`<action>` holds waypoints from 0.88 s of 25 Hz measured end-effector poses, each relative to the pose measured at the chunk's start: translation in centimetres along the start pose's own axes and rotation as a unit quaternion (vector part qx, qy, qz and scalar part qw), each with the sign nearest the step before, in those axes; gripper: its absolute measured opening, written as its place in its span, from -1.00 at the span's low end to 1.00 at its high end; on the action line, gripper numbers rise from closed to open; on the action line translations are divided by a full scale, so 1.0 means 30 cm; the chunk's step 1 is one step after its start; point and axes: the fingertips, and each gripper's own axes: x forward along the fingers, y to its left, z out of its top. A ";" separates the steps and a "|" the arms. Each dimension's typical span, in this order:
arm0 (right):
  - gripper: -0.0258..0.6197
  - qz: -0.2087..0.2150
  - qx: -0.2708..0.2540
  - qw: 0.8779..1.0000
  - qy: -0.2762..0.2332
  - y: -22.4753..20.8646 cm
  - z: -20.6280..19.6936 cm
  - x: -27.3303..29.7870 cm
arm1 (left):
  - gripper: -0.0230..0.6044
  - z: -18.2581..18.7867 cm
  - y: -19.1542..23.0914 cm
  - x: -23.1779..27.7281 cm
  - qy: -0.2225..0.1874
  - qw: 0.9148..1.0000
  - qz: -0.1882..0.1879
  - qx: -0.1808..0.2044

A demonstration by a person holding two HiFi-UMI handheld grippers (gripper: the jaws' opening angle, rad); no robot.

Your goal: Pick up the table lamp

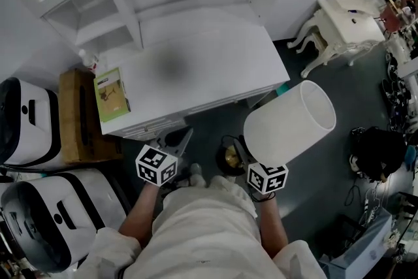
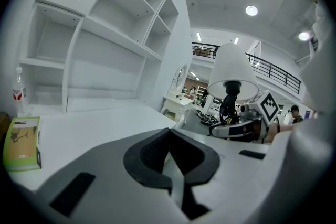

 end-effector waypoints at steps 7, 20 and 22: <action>-0.69 0.007 0.005 1.000 0.002 0.002 -0.065 -0.095 | -0.90 -0.015 -0.114 0.013 0.000 1.000 -0.002 0.002; -0.69 0.004 0.020 1.000 -0.009 -0.055 -0.083 -0.192 | -0.90 -0.034 -0.232 0.056 0.011 1.000 -0.013 0.015; -0.69 0.004 0.020 1.000 -0.011 -0.060 -0.081 -0.195 | -0.90 -0.033 -0.237 0.062 0.010 1.000 -0.013 0.016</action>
